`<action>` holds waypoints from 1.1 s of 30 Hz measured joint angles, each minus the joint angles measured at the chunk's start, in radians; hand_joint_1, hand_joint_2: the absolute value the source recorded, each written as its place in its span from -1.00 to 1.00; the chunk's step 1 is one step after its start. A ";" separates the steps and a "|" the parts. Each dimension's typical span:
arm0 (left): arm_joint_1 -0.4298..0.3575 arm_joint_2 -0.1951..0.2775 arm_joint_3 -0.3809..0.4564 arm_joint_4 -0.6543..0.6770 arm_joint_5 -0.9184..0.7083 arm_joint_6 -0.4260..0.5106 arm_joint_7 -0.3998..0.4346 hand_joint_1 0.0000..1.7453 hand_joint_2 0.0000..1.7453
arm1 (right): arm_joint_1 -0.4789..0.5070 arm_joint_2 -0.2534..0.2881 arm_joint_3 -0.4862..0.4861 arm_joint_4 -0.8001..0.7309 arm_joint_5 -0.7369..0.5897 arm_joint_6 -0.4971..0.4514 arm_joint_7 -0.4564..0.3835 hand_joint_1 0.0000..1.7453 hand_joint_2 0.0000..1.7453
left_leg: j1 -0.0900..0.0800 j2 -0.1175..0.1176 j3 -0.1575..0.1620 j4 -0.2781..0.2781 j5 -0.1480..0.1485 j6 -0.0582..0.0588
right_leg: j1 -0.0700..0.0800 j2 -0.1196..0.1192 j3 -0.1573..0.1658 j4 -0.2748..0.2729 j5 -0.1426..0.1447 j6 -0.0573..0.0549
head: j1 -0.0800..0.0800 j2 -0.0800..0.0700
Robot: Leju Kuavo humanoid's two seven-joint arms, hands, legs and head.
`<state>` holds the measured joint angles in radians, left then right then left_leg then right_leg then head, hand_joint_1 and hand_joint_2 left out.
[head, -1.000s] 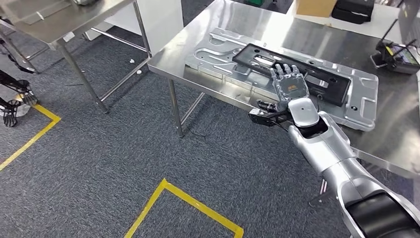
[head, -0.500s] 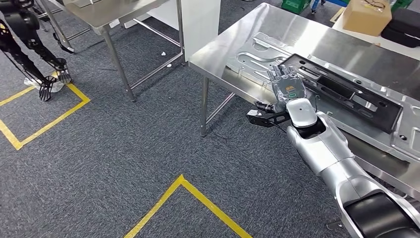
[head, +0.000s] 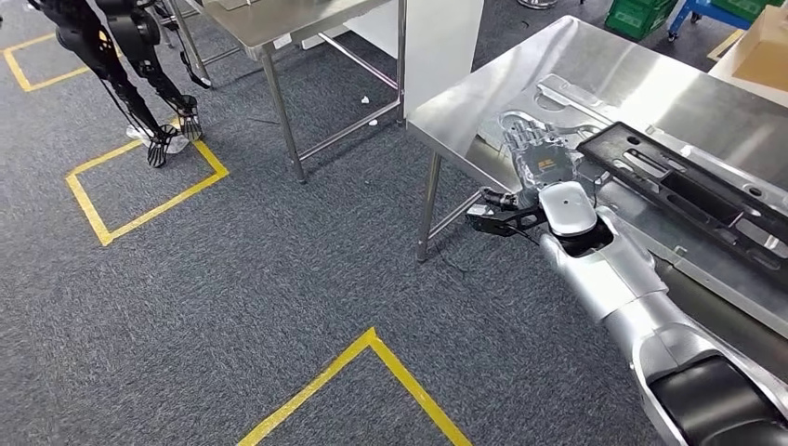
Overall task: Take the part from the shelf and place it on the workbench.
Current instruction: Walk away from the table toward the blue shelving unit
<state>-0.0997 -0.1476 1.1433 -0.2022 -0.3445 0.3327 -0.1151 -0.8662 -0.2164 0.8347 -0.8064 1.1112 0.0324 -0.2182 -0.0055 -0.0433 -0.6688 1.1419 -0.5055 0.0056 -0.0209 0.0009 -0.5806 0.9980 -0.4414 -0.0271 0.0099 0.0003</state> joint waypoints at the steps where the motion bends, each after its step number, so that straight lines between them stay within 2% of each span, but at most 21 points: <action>1: -0.002 0.000 0.000 0.000 -0.001 -0.001 -0.002 -1.00 -1.00 | 0.001 -0.002 0.000 0.000 0.000 0.000 0.000 -1.00 -1.00 | 0.006 0.022 -0.035 0.068 -0.027 -0.006 | 0.001 -0.015 0.002 0.000 -0.002 -0.001 | -0.003 0.000; 2: -0.002 0.000 0.000 0.000 -0.001 -0.001 -0.003 -1.00 -1.00 | 0.004 -0.003 0.000 0.000 0.000 0.000 0.000 -1.00 -1.00 | 0.011 0.031 -0.062 0.116 -0.040 -0.012 | 0.001 -0.028 0.004 0.001 -0.005 0.000 | -0.003 0.000; 3: -0.003 0.000 0.000 0.000 -0.001 -0.001 -0.004 -1.00 -1.00 | 0.007 -0.004 0.000 0.000 0.000 0.000 0.000 -1.00 -1.00 | 0.016 0.036 -0.074 0.133 -0.035 -0.018 | 0.000 -0.040 0.005 0.003 -0.009 0.002 | -0.003 0.000; 4: -0.002 0.000 0.000 0.000 -0.001 -0.001 -0.005 -1.00 -1.00 | 0.009 -0.004 0.000 0.000 0.000 0.000 0.000 -1.00 -1.00 | 0.020 0.041 -0.064 0.108 -0.011 -0.022 | -0.001 -0.052 0.007 0.006 -0.012 0.005 | -0.003 0.000; 6: -0.001 0.000 0.000 0.000 -0.001 -0.001 -0.005 -1.00 -1.00 | 0.010 -0.005 0.001 -0.001 0.000 0.000 0.000 -1.00 -1.00 | 0.024 0.067 -0.002 -0.020 0.055 -0.026 | -0.004 -0.072 0.011 0.013 -0.022 0.014 | -0.003 0.000; 7: -0.002 0.001 0.000 0.000 -0.001 -0.002 -0.006 -1.00 -1.00 | 0.009 -0.005 0.001 -0.002 0.000 0.000 0.000 -1.00 -1.00 | 0.021 0.082 0.026 -0.077 0.076 -0.023 | -0.003 -0.082 0.012 0.017 -0.027 0.019 | -0.003 0.000; 9: -0.004 0.001 0.000 0.000 -0.002 -0.002 -0.006 -1.00 -1.00 | 0.008 -0.008 0.001 -0.004 -0.001 0.000 0.000 -1.00 -1.00 | 0.014 0.095 0.048 -0.126 0.082 -0.011 | 0.003 -0.099 0.014 0.020 -0.033 0.030 | -0.002 0.000; 11: -0.005 0.001 0.000 0.000 -0.002 -0.002 -0.006 -1.00 -1.00 | 0.008 -0.011 0.002 -0.006 -0.001 0.000 -0.001 -1.00 -1.00 | 0.012 0.073 0.047 -0.127 0.083 0.005 | 0.005 -0.116 0.020 0.018 -0.036 0.041 | -0.002 0.000; 12: -0.004 0.000 0.000 0.000 -0.002 -0.002 -0.006 -1.00 -1.00 | 0.008 -0.011 0.002 -0.008 -0.001 0.000 -0.001 -1.00 -1.00 | 0.014 0.063 0.050 -0.131 0.084 0.010 | 0.003 -0.114 0.023 0.020 -0.043 0.047 | -0.002 0.000; 14: -0.004 -0.001 0.000 0.000 -0.001 -0.002 -0.006 -1.00 -1.00 | 0.007 -0.013 0.002 -0.010 -0.001 0.000 -0.001 -1.00 -1.00 | 0.018 0.044 0.057 -0.138 0.087 0.023 | -0.003 -0.076 0.006 0.069 -0.079 0.055 | -0.001 0.000; 16: -0.006 -0.002 0.000 0.000 -0.001 -0.002 -0.006 -1.00 -1.00 | 0.010 -0.017 0.003 -0.012 -0.001 0.000 -0.001 -1.00 -1.00 | 0.018 0.024 0.059 -0.140 0.088 0.030 | -0.003 -0.025 -0.056 0.197 -0.142 0.055 | 0.000 0.000; 17: -0.007 -0.002 0.000 0.000 -0.001 -0.002 -0.007 -1.00 -1.00 | 0.013 -0.020 0.003 -0.012 -0.001 0.001 -0.001 -1.00 -1.00 | 0.017 0.013 0.058 -0.139 0.088 0.032 | -0.002 -0.013 -0.091 0.262 -0.164 0.054 | 0.000 0.000; 18: -0.007 -0.002 0.000 0.000 -0.001 -0.002 -0.007 -1.00 -1.00 | 0.016 -0.022 0.003 -0.012 -0.001 0.001 -0.001 -1.00 -1.00 | 0.015 0.000 0.059 -0.137 0.087 0.033 | -0.002 -0.007 -0.116 0.303 -0.168 0.053 | 0.000 0.000; 19: -0.007 -0.002 0.000 0.000 0.000 -0.002 -0.007 -1.00 -1.00 | 0.019 -0.022 0.003 -0.011 -0.002 0.001 -0.002 -1.00 -1.00 | 0.014 -0.013 0.059 -0.135 0.086 0.033 | -0.002 -0.003 -0.124 0.306 -0.153 0.051 | 0.000 0.000; 21: -0.007 -0.002 0.000 0.000 0.000 -0.002 -0.006 -1.00 -1.00 | 0.019 -0.022 0.004 -0.011 -0.002 0.001 -0.002 -1.00 -1.00 | 0.014 -0.039 0.059 -0.127 0.083 0.032 | -0.002 0.013 -0.087 0.202 -0.077 0.044 | 0.000 0.000; 23: -0.007 -0.005 0.000 0.000 0.001 -0.002 -0.007 -1.00 -1.00 | 0.017 -0.023 0.004 -0.011 -0.003 0.003 -0.003 -1.00 -1.00 | 0.015 -0.061 0.054 -0.119 0.079 0.026 | -0.003 0.059 -0.037 0.085 -0.029 0.037 | -0.001 0.000; 25: -0.006 -0.007 0.000 0.000 0.001 -0.003 -0.007 -1.00 -1.00 | 0.017 -0.024 0.005 -0.011 -0.003 0.005 -0.005 -1.00 -1.00 | 0.020 -0.084 0.044 -0.118 0.082 0.014 | -0.001 0.081 -0.021 0.048 -0.027 0.034 | -0.001 0.000; 27: -0.003 -0.006 0.001 0.000 0.001 -0.004 -0.007 -1.00 -1.00 | 0.016 -0.021 0.005 -0.013 -0.004 0.007 -0.006 -1.00 -1.00 | 0.023 -0.104 0.037 -0.122 0.087 0.000 | -0.001 0.059 -0.015 0.038 -0.023 0.028 | -0.001 0.000; 29: -0.001 -0.007 0.001 0.000 0.001 -0.004 -0.008 -1.00 -1.00 | 0.013 -0.018 0.005 -0.016 -0.005 0.008 -0.007 -1.00 -1.00 | 0.018 -0.064 0.023 -0.095 0.068 -0.011 | -0.006 0.033 -0.004 0.022 -0.017 0.017 | -0.005 0.000; 31: -0.003 -0.008 0.001 0.000 0.001 -0.004 -0.008 -1.00 -1.00 | 0.013 -0.016 0.005 -0.017 -0.007 0.012 -0.008 -1.00 -1.00 | 0.016 0.007 -0.025 0.008 0.014 -0.020 | -0.004 0.006 0.003 0.014 -0.015 0.008 | -0.010 0.000; 33: -0.004 -0.008 0.002 0.000 0.001 -0.004 -0.008 -1.00 -1.00 | 0.014 -0.017 0.005 -0.017 -0.009 0.017 -0.009 -1.00 -1.00 | 0.020 0.034 -0.083 0.126 -0.031 -0.027 | 0.001 -0.022 0.004 0.016 -0.018 0.004 | -0.011 0.000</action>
<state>-0.1039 -0.1559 1.1448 -0.2022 -0.3433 0.3286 -0.1232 -0.8524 -0.2331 0.8399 -0.8232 1.1019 0.0497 -0.2268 0.0141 -0.0093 -0.7514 1.2682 -0.5366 -0.0212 -0.0202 -0.0213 -0.5771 1.0143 -0.4595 -0.0234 -0.0014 0.0004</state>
